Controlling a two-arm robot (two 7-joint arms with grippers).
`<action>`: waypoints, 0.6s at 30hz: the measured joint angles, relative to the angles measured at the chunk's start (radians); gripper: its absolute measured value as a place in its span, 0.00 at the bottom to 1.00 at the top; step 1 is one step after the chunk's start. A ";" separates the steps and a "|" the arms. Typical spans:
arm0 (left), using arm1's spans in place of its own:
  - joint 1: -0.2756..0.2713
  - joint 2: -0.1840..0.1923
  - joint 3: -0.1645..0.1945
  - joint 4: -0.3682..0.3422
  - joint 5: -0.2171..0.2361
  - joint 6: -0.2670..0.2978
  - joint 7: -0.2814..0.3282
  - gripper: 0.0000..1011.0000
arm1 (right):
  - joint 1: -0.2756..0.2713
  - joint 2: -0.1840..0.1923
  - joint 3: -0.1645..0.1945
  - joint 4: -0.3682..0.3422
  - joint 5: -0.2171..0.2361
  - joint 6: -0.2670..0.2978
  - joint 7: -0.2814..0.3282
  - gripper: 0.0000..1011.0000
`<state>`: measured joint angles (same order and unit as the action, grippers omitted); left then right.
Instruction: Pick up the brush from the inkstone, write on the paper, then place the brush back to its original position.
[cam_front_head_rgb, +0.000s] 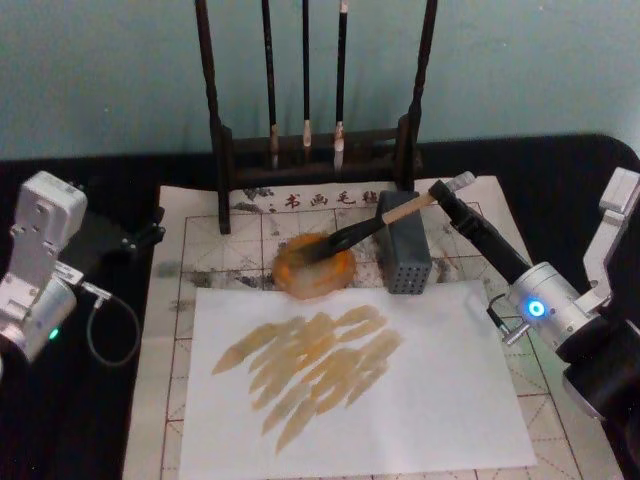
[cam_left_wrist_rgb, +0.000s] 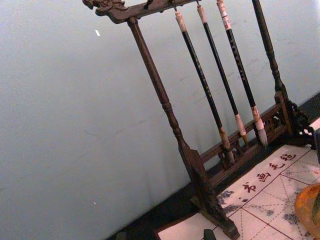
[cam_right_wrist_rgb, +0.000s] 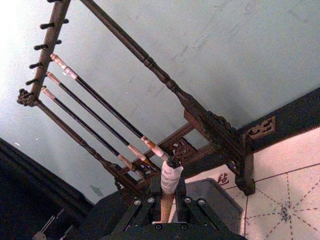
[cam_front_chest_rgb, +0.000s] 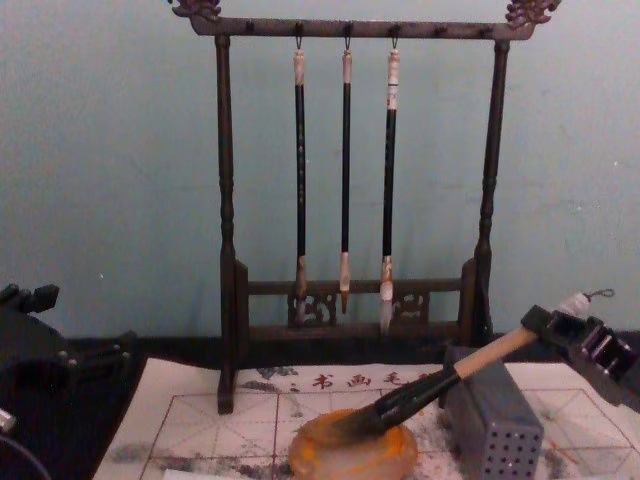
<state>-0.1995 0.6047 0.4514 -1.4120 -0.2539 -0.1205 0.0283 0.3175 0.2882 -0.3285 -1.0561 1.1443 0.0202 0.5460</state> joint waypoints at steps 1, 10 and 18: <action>0.000 0.000 0.000 0.000 0.000 0.000 0.000 0.99 | -0.001 0.001 0.001 -0.001 0.001 0.003 -0.002 0.18; 0.000 0.000 0.000 0.000 0.000 0.000 0.000 0.99 | -0.003 0.004 0.002 -0.003 0.006 0.013 -0.007 0.18; 0.000 0.000 0.000 0.000 0.000 0.000 0.000 0.99 | -0.003 0.003 0.002 -0.003 0.006 0.012 -0.006 0.18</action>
<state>-0.1995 0.6047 0.4514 -1.4120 -0.2539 -0.1205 0.0283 0.3146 0.2916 -0.3264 -1.0588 1.1501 0.0321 0.5398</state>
